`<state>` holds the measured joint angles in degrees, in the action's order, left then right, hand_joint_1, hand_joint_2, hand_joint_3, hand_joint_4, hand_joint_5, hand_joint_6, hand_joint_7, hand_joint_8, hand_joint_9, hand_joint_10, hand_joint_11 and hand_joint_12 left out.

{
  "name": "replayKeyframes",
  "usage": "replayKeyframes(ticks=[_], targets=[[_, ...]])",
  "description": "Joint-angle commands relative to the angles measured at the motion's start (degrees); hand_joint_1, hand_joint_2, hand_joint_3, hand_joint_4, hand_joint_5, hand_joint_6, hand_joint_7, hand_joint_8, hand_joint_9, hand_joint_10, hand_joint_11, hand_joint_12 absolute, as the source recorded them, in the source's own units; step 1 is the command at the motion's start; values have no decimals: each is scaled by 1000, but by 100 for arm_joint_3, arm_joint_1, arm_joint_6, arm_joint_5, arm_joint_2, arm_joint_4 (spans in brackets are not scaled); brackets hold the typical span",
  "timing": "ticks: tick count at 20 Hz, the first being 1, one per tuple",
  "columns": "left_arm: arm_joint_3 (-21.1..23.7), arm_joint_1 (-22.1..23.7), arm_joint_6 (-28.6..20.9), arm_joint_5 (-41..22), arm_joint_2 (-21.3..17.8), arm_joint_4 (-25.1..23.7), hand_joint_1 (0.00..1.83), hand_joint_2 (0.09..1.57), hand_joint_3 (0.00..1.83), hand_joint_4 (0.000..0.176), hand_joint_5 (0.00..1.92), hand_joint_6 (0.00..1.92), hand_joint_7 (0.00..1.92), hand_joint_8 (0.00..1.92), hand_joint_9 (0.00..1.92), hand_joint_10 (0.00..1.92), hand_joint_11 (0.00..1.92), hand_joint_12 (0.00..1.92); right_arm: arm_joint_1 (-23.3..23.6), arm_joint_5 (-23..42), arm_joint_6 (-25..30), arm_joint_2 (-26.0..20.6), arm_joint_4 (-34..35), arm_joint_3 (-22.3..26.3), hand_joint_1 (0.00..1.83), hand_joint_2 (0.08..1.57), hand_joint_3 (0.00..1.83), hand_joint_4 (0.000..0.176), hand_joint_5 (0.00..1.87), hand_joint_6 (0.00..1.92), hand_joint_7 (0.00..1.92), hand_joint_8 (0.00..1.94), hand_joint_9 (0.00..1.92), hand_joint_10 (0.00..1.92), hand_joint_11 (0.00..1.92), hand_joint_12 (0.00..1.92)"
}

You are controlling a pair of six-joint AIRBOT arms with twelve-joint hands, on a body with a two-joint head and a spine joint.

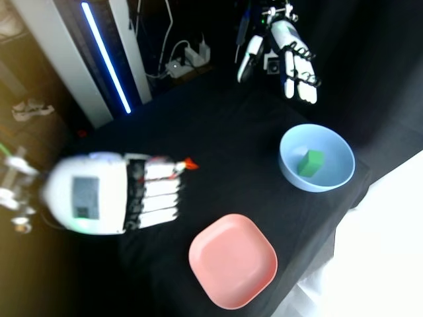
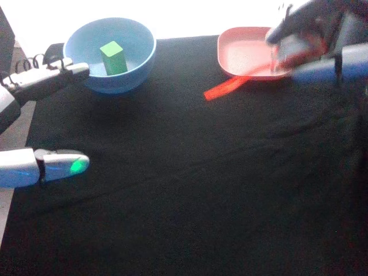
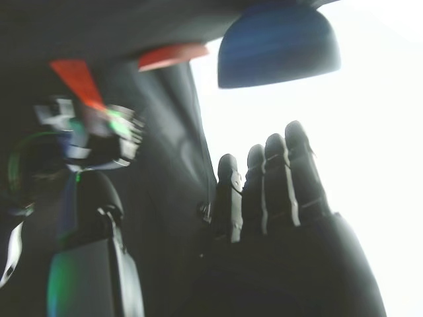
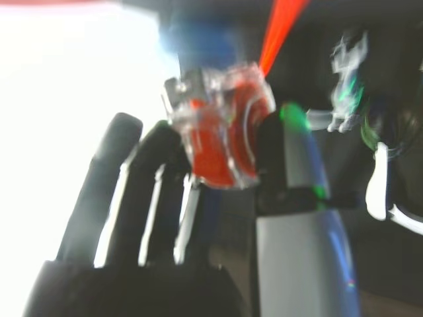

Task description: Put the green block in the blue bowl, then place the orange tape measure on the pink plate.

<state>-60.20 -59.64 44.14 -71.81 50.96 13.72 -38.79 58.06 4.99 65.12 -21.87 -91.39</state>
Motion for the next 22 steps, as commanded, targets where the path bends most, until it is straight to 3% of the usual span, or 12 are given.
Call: replayKeyframes(ticks=[1, 4, 6, 9, 10, 12, 13, 14, 15, 17, 19, 22], targets=[[-23, 43, -34, -727, -28, 110, 743, 920, 1, 68, 273, 2, 155, 0, 131, 0, 105, 113, 150, 463, 15, 93, 334, -86, 1395, 1051, 0, 0, 1057, 857, 1143, 615, 1064, 1001, 1011, 1043], [-33, 44, -33, -709, -10, 111, 730, 933, 6, 54, 272, 1, 142, 1, 118, 1, 90, 113, 668, -107, -132, 592, 346, -695, 1409, 1009, 1, 0, 1174, 514, 1257, 481, 1157, 886, 1093, 883], [-46, 48, -33, -662, 11, 108, 718, 933, 4, 53, 278, 3, 145, 2, 125, 4, 102, 123, 858, -616, -132, 924, 195, -1122, 1416, 996, 0, 0, 1086, 671, 1367, 246, 1278, 697, 1225, 797], [-52, 66, -34, -660, 23, 96, 727, 922, 0, 97, 292, 5, 153, 4, 127, 4, 75, 126, 1146, -1724, -112, 1548, -367, -1834, 1414, 1001, 0, 0, 1064, 746, 1446, 12, 1254, 772, 1173, 795], [-68, 77, -35, -644, 46, 78, 732, 919, 3, 93, 300, 0, 160, 0, 134, 0, 26, 244, 1172, -2044, -51, 1719, -591, -2038, 1492, 1011, 1, 0, 1053, 757, 1426, 15, 1260, 687, 918, 1262], [-105, 147, -44, -583, 100, 21, 757, 924, 0, 78, 311, 1, 168, 1, 150, 1, 0, 424, 1172, -2454, 31, 1914, -853, -2262, 1416, 1006, 3, 0, 1038, 788, 1443, 4, 1238, 811, 1157, 896], [-110, 160, -64, -573, 109, 4, 746, 927, 0, 70, 322, 2, 179, 2, 162, 3, 0, 473, 1171, -2649, 31, 1990, -992, -2337, 1492, 1011, 4, 0, 1050, 714, 1420, 9, 1258, 680, 946, 1313], [-110, 161, -76, -578, 109, -3, 745, 927, 0, 62, 334, 4, 191, 3, 173, 5, 0, 512, 1171, -2763, 32, 2024, -1107, -2366, 1431, 1002, 0, 0, 1124, 479, 1402, 186, 1234, 812, 883, 1137], [-110, 161, -78, -577, 111, -10, 743, 929, 0, 63, 336, 2, 191, 1, 173, 2, 0, 501, 1171, -2799, 83, 2028, -1224, -2363, 1393, 1002, 0, 0, 961, 157, 1269, 488, 1114, 533, 772, 1138], [-102, 160, -84, -576, 108, -18, 742, 930, 1, 49, 340, 3, 196, 3, 178, 4, 0, 499, 1170, -2800, 240, 2028, -1372, -2360, 871, 917, 1, 0, 255, 5, 503, 45, 528, 89, 188, 991], [-102, 160, -103, -578, 110, -32, 759, 934, 2, 47, 346, 3, 196, 2, 176, 2, 0, 481, 1170, -2801, 245, 2027, -1402, -2358, 690, 862, 0, 91, 17, 0, 209, 1, 386, 10, 142, 1061], [-94, 158, -111, -628, 115, -32, 759, 947, 6, 52, 370, 10, 221, 10, 188, 6, 0, 475, 1170, -2728, 269, 2024, -1403, -2221, 713, 857, 0, 131, 0, 0, 96, 0, 233, 2, 7, 1044]])
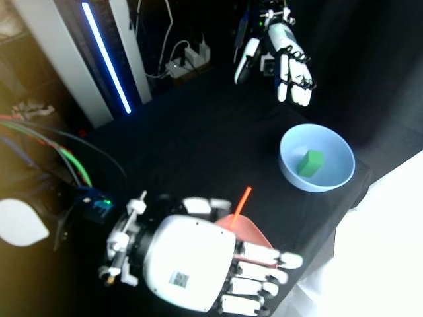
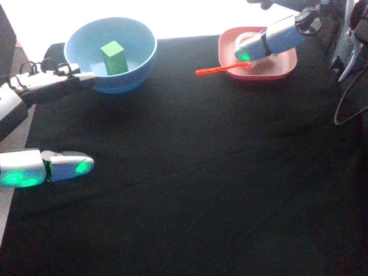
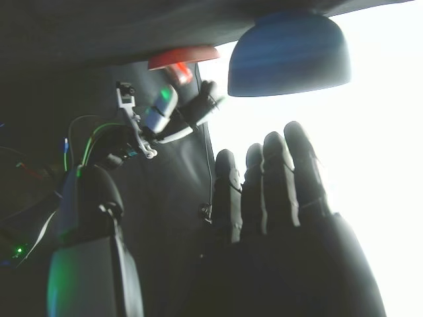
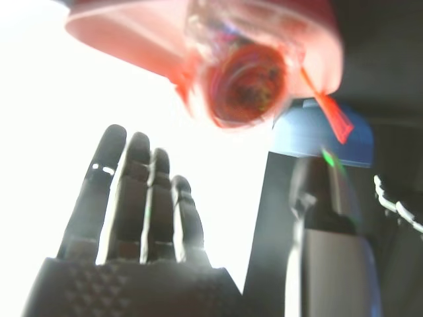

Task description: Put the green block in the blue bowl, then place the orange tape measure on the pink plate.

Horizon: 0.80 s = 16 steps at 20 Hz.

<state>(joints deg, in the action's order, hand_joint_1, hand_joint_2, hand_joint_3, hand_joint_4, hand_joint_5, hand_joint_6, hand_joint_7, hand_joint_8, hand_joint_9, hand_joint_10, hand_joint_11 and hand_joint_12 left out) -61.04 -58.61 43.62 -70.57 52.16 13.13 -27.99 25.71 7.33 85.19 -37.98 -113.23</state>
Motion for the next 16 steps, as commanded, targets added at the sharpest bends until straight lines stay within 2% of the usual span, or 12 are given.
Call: replayKeyframes(ticks=[1, 2, 3, 5, 6, 7, 8, 9, 12, 13, 14, 16], targets=[[-5, 55, -60, -783, -7, 27, 735, 949, 2, 54, 378, 4, 240, 5, 211, 7, 0, 541, 90, 642, 55, -32, 234, 115, 728, 850, 0, 133, 0, 0, 65, 3, 115, 6, 1, 696], [4, 51, -61, -812, -13, 27, 727, 947, 0, 56, 386, 3, 248, 3, 226, 7, 0, 584, 90, 844, 83, -122, 342, 227, 764, 855, 0, 138, 0, 0, 25, 9, 42, 15, 0, 429], [19, 37, -66, -853, -31, 31, 672, 932, 0, 84, 391, 2, 268, 4, 256, 10, 0, 609, 89, 1191, 85, -379, 612, 445, 766, 844, 0, 166, 0, 0, 4, 1, 8, 2, 0, 122], [24, -12, -181, -991, -64, 38, 689, 924, 0, 118, 403, 1, 300, 2, 180, 16, 0, 324, -35, 1926, 91, -824, 1143, 927, 779, 846, 3, 176, 0, 0, 0, 0, 0, 0, 0, 4], [41, -53, -230, -1128, -90, 39, 724, 939, 0, 115, 400, 0, 290, 0, 178, 3, 0, 369, -283, 2344, 120, -1012, 1502, 1172, 760, 827, 0, 176, 0, 0, 0, 0, 0, 0, 0, 0], [67, -66, -231, -1237, -116, 39, 757, 955, 0, 97, 373, 0, 267, 0, 177, 1, 27, 450, -577, 2947, 189, -1275, 1950, 1481, 783, 828, 0, 150, 0, 0, 0, 0, 0, 0, 0, 0], [101, -76, -231, -1352, -147, 18, 735, 951, 0, 90, 353, 0, 264, 0, 178, 1, 30, 468, -873, 3533, 190, -1523, 2374, 1791, 767, 836, 0, 170, 0, 0, 0, 0, 0, 0, 0, 0], [148, -107, -231, -1464, -182, -11, 796, 924, 0, 42, 349, 0, 263, 0, 155, 1, 5, 330, -1079, 3972, 190, -1700, 2648, 2032, 742, 790, 0, 175, 0, 0, 0, 0, 1, 0, 27, 12], [328, -330, -229, -2052, -285, -1, 729, 898, 0, 84, 285, 0, 223, 0, 152, 0, 145, 167, -1780, 5173, -84, -2110, 3499, 2740, 808, 798, 0, 176, 0, 0, 0, 0, 0, 0, 0, 0], [364, -411, -229, -2248, -286, 60, 708, 902, 2, 85, 257, 0, 211, 0, 175, 8, 161, 158, -1989, 5483, -226, -2198, 3791, 2943, 776, 791, 0, 134, 0, 0, 0, 0, 0, 0, 0, 0], [408, -502, -224, -2434, -278, 156, 679, 895, 0, 94, 255, 1, 213, 2, 191, 13, 171, 160, -2230, 5854, -291, -2264, 4042, 3107, 771, 810, 2, 153, 0, 0, 0, 0, 0, 0, 0, 0], [441, -622, -224, -2647, -209, 256, 576, 953, 9, 64, 251, 0, 235, 5, 252, 8, 207, 274, -2514, 6242, -371, -2280, 4390, 3288, 789, 812, 2, 175, 0, 0, 0, 0, 0, 0, 0, 0]])
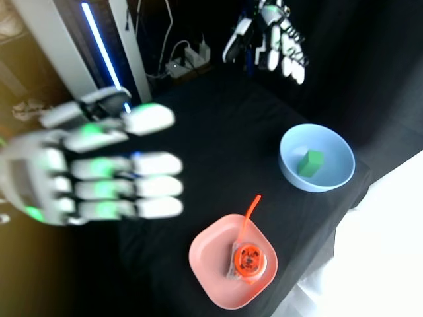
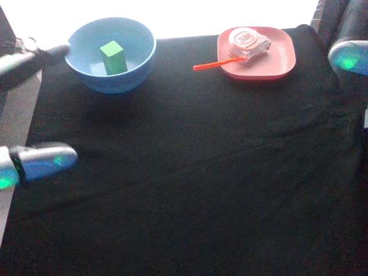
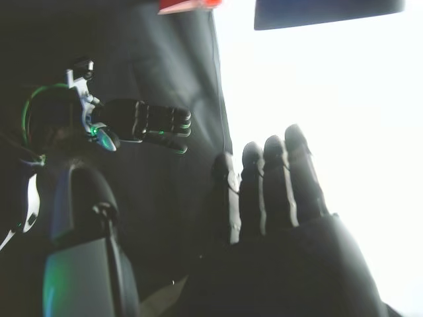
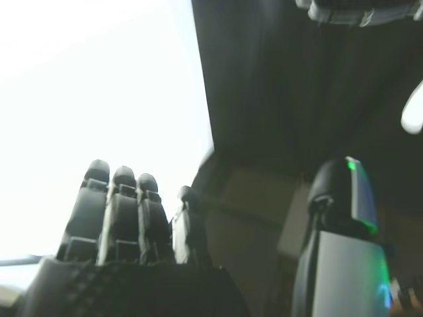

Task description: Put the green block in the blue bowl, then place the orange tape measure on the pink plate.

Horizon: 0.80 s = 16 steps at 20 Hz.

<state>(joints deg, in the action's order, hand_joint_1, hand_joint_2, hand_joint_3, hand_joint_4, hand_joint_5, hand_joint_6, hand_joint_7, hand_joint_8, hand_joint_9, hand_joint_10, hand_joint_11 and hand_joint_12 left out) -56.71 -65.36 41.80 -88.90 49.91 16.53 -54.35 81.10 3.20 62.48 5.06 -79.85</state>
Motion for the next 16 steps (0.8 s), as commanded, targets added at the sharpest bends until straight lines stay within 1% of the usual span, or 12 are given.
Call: replayKeyframes(ticks=[1, 2, 4, 5, 7, 10, 11, 12, 13, 14, 15, 16], targets=[[19, 21, -43, -920, 69, -48, 477, 1003, 0, 91, 216, 0, 216, 0, 250, 2, 207, 345, -46, 933, 22, -9, 281, 45, 769, 786, 0, 176, 0, 0, 0, 0, 0, 0, 0, 0], [19, 21, -45, -986, 113, -38, 430, 1000, 1, 106, 222, 1, 234, 3, 264, 1, 194, 434, -197, 1139, 14, -9, 449, 131, 751, 794, 0, 176, 0, 0, 0, 0, 0, 0, 0, 0], [12, 37, -49, -1028, 166, -27, 393, 1042, 0, 99, 187, 0, 189, 0, 219, 0, 30, 535, -458, 1496, 13, -15, 729, 266, 748, 788, 0, 176, 0, 0, 0, 0, 0, 0, 0, 0], [14, 41, -49, -1032, 167, -15, 337, 1044, 0, 120, 139, 0, 136, 0, 190, 0, 16, 537, -512, 1564, 6, -14, 784, 303, 751, 801, 0, 176, 0, 0, 0, 0, 0, 0, 0, 0], [16, 42, -66, -1034, 184, 4, 389, 1004, 0, 113, 94, 1, 117, 5, 191, 8, 24, 540, -564, 1613, -27, 22, 866, 352, 665, 868, 7, 176, 0, 0, 0, 0, 0, 0, 0, 0], [-96, 157, -279, -1036, 315, -10, 215, 1062, 8, 98, 79, 4, 90, 0, 184, 0, 61, 468, -584, 1639, -27, 62, 882, 364, 683, 925, 20, 176, 0, 0, 30, 9, 0, 0, 0, 0], [-134, 217, -415, -1036, 380, -97, 141, 1105, 10, 100, 69, 1, 74, 0, 132, 0, 16, 371, -584, 1721, -27, 64, 813, 416, 853, 897, 3, 176, 0, 0, 19, 3, 0, 0, 0, 0], [-144, 279, -502, -1037, 441, -210, 161, 1099, 2, 98, 13, 0, 65, 0, 118, 1, 30, 276, -588, 1875, -27, 64, 744, 509, 852, 865, 0, 176, 0, 0, 3, 0, 0, 0, 0, 0], [-124, 341, -506, -1037, 469, -324, 161, 1122, 0, 110, 2, 0, 44, 0, 92, 0, 67, 196, -609, 1988, -28, 52, 689, 595, 775, 887, 1, 176, 0, 0, 0, 0, 0, 0, 0, 0], [-107, 398, -506, -1037, 478, -449, 257, 1086, 0, 93, 44, 1, 113, 0, 177, 4, 174, 166, -611, 1989, -29, 14, 592, 688, 724, 906, 9, 176, 0, 0, 0, 0, 0, 0, 0, 0], [-107, 410, -511, -1038, 466, -496, 278, 1097, 1, 61, 137, 5, 158, 1, 235, 4, 227, 137, -610, 1990, -29, -5, 519, 708, 534, 986, 13, 176, 0, 0, 0, 0, 0, 0, 0, 0], [-111, 433, -511, -1038, 443, -528, 226, 1107, 5, 59, 111, 2, 175, 4, 261, 8, 240, 126, -609, 1990, -29, -27, 455, 728, 471, 1014, 16, 174, 0, 0, 0, 0, 0, 0, 7, 3]])
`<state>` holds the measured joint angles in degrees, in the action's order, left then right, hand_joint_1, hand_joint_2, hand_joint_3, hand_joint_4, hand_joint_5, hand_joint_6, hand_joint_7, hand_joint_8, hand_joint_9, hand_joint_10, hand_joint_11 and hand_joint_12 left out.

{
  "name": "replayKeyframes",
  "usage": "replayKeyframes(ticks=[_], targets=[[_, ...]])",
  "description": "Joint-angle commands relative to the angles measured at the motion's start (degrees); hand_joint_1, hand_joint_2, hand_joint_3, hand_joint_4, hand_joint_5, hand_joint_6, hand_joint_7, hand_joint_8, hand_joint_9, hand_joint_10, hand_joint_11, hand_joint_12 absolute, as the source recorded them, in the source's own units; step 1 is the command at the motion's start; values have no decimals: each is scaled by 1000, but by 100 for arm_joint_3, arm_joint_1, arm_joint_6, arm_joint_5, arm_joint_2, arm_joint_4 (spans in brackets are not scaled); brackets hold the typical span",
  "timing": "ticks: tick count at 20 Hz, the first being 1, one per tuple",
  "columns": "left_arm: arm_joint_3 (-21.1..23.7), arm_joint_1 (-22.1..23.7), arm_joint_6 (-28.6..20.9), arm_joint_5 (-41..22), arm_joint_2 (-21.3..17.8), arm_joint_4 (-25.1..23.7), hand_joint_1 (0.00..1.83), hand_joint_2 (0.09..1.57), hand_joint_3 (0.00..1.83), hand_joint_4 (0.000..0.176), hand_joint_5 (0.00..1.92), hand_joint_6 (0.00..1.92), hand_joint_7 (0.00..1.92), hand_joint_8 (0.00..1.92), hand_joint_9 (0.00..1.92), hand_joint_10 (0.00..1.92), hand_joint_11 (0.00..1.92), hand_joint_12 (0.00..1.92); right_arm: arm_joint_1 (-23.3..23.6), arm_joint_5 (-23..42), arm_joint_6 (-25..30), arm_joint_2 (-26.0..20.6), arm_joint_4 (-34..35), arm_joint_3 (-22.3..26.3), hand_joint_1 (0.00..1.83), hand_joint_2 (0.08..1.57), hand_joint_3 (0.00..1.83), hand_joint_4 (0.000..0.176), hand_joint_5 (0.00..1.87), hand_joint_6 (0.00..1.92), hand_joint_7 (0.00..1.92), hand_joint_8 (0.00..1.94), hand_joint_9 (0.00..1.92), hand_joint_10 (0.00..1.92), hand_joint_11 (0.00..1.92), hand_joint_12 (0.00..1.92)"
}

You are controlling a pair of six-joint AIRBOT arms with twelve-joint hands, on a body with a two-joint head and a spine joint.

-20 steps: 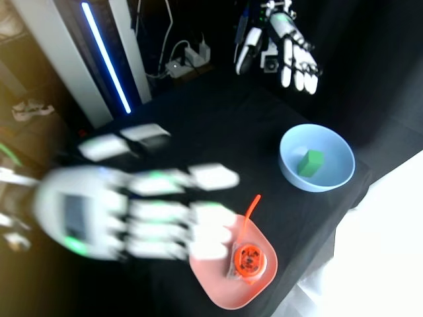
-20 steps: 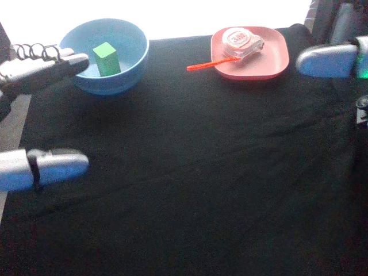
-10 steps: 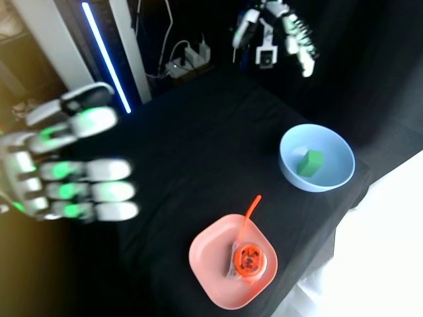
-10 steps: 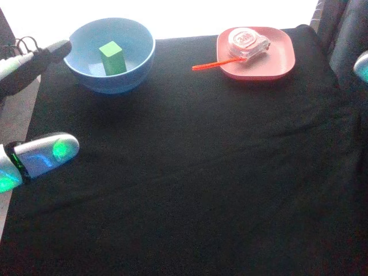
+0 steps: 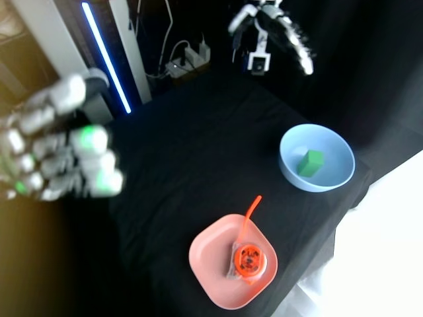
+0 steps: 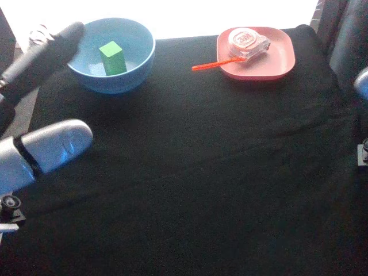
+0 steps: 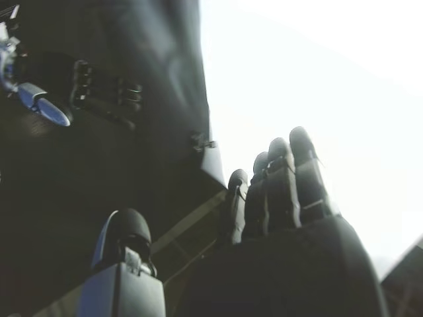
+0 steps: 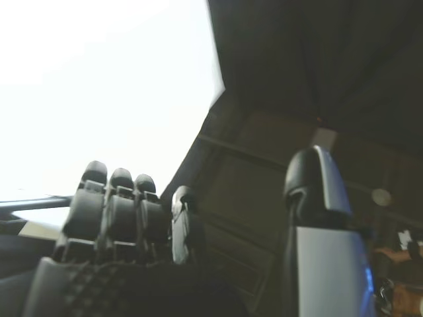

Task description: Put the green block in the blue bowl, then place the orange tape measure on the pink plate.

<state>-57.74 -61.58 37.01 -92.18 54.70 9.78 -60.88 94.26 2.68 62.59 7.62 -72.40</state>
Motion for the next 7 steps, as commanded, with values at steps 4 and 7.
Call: replayKeyframes(ticks=[4, 7], targets=[[-45, 537, 152, -713, -210, -189, 201, 1109, 5, 118, 0, 0, 57, 7, 228, 4, 284, 77, 50, 681, -359, -423, -196, 288, 347, 1143, 12, 133, 0, 0, 77, 7, 127, 23, 178, 79], [-55, 850, 425, -715, -287, -347, 156, 1217, 5, 105, 373, 48, 475, 44, 431, 53, 318, 106, 136, 681, -610, -726, -471, 436, 692, 1123, 0, 87, 486, 44, 314, 46, 265, 17, 169, 375]])
